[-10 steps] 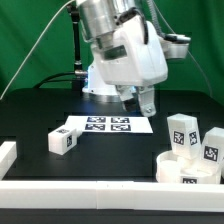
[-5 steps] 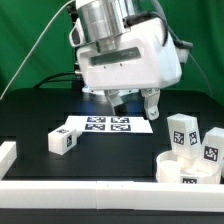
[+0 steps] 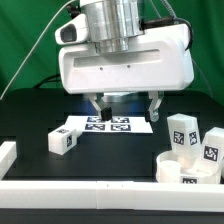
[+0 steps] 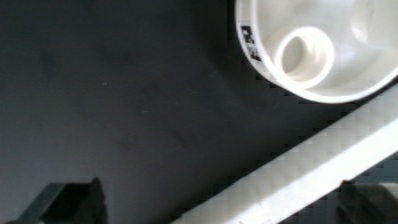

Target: Assemble stool

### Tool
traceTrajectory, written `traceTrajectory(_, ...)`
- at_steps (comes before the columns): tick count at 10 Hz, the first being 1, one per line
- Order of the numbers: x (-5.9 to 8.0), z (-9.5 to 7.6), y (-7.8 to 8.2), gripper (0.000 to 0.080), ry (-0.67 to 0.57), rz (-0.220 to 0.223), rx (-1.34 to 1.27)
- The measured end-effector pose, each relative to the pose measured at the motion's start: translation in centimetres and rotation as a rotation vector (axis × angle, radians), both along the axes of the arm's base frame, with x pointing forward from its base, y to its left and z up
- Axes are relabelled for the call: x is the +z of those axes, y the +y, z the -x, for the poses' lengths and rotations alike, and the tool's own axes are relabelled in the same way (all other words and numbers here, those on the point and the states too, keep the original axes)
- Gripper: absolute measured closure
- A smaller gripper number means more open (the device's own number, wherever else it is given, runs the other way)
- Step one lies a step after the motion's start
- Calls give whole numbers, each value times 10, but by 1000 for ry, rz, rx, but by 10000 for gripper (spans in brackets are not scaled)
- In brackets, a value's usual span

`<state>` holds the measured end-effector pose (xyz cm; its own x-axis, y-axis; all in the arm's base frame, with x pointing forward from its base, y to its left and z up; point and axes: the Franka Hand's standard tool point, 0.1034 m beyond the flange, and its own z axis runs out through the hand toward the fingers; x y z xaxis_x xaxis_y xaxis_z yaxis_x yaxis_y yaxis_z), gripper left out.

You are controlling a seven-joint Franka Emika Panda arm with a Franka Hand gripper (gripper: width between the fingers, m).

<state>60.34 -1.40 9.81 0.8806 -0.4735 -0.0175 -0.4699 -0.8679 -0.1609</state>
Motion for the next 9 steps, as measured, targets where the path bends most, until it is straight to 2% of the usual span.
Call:
traceTrajectory(2, 0, 0, -1, 151, -5, 1, 38)
traceTrajectory(3, -4, 6, -13, 151, 14, -3, 19)
traceTrajectory(4, -7, 16, -35, 151, 52, -6, 16)
traceTrajectory(5, -9, 21, -54, 151, 57, 7, 2)
traceTrajectory(7, -22, 40, -99, 151, 28, 41, 47)
traceTrajectory(9, -21, 38, -91, 151, 37, 35, 34)
